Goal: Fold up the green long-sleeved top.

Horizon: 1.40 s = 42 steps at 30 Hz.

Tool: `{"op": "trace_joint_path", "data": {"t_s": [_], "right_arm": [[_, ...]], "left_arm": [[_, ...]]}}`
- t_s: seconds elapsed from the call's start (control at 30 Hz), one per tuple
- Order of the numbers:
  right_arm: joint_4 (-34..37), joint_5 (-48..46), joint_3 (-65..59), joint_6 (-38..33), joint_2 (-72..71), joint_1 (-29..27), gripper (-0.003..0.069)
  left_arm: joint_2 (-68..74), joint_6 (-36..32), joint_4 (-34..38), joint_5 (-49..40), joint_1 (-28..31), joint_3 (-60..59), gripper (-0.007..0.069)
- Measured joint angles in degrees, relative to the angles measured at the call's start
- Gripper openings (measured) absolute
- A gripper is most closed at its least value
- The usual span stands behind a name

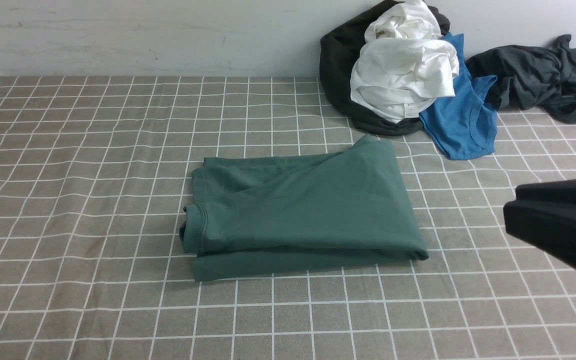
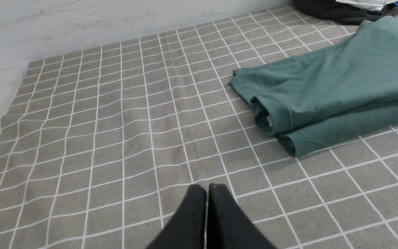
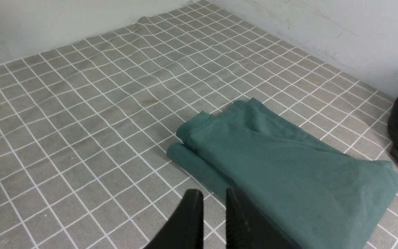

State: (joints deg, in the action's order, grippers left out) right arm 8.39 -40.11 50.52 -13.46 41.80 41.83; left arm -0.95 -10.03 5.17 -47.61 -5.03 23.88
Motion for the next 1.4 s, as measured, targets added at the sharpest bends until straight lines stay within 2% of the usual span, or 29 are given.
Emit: {"op": "trace_joint_path", "data": {"t_s": [0.13,0.27,0.47,0.5,0.6,0.63,0.83,1.0,1.13,1.4], "right_arm": [[0.1,0.6,0.0,0.0,0.0,0.0,0.0086],[2.3,5.4,-1.4,-0.1,0.0,0.0,0.0014],[2.9,22.9,-16.5,0.4,-7.0,-2.8,-0.0013],[3.2,27.8,-22.2,1.2,-11.7,-6.0,-0.0013],[3.2,32.4,-29.4,2.3,-17.4,-10.8,-0.0014],[2.5,33.7,-33.4,2.4,-21.6,-15.4,-0.0014],[-2.7,31.2,-46.1,6.3,-38.5,-35.2,-0.0014],[-7.0,26.1,-52.1,16.0,-42.4,-44.7,-0.0014],[-9.9,22.7,-52.1,19.5,-42.4,-45.3,-0.0014],[-11.4,20.1,-52.0,20.4,-42.4,-42.5,-0.0014]], "left_arm": [[0.0,0.0,0.0,0.0,0.0,0.0,-0.0008],[0.0,0.0,0.0,0.0,0.0,0.0,-0.0008],[0.0,0.0,0.0,0.0,0.0,0.0,-0.0008],[0.0,0.0,0.0,0.0,0.0,0.0,-0.0008],[0.0,0.0,0.0,0.0,0.0,0.0,-0.0008],[0.0,0.0,0.0,0.0,0.0,0.0,-0.0008],[0.0,0.0,0.0,0.0,0.0,0.0,-0.0008],[0.0,0.0,0.0,0.1,0.0,0.0,-0.0008],[0.0,0.0,0.0,0.1,0.0,0.0,-0.0008],[0.0,0.0,0.0,0.2,0.0,0.0,-0.0008]]}}
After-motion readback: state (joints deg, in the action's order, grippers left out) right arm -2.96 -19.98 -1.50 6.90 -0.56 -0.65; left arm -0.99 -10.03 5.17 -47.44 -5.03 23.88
